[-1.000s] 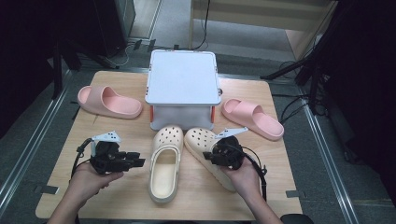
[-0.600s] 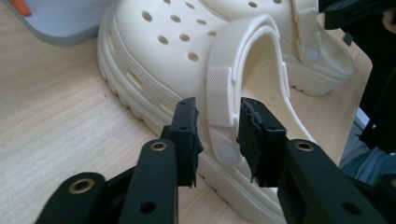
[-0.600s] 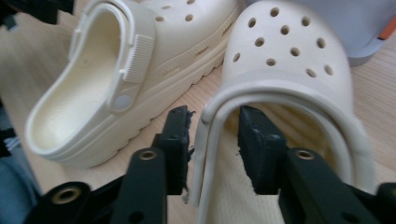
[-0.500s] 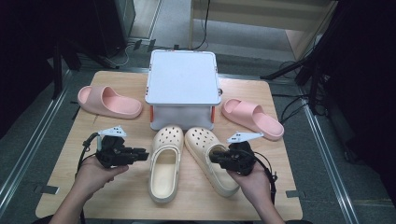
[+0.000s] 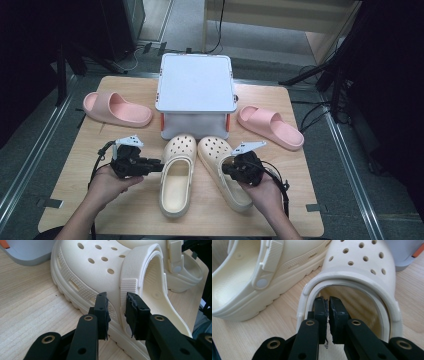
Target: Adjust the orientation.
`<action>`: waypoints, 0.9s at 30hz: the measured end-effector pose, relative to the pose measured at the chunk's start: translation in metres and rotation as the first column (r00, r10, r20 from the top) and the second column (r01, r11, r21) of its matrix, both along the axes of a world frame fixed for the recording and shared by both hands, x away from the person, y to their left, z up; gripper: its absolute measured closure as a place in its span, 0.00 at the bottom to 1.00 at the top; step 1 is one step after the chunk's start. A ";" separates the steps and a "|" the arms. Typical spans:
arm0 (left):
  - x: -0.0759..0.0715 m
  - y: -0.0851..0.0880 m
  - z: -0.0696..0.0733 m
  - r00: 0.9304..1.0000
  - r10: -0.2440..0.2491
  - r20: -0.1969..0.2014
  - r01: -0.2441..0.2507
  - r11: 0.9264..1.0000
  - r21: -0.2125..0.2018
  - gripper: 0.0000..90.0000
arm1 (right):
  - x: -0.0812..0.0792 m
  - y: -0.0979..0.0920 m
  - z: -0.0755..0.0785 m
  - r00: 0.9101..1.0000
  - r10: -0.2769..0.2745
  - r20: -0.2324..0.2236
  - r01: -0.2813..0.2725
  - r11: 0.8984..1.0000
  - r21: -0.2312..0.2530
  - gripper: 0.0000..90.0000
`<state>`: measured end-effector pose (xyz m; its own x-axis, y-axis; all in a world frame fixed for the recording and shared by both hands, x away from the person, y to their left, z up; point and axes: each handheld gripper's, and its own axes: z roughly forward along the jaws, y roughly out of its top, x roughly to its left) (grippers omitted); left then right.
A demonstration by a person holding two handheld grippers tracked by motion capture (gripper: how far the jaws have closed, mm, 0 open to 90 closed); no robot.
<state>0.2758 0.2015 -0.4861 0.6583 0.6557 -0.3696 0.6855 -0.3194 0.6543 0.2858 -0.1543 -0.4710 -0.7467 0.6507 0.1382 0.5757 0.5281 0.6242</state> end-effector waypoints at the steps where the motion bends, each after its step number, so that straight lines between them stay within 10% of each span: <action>1: 0.000 0.000 0.000 1.000 0.002 0.001 -0.002 1.000 0.002 0.79 | 0.000 0.001 0.000 1.000 0.007 -0.006 -0.007 1.000 0.007 0.95; 27: 0.003 0.005 -0.004 0.998 0.064 -0.020 -0.064 0.998 0.027 0.86 | -0.003 0.038 -0.008 1.000 0.024 -0.017 -0.023 0.996 0.086 0.95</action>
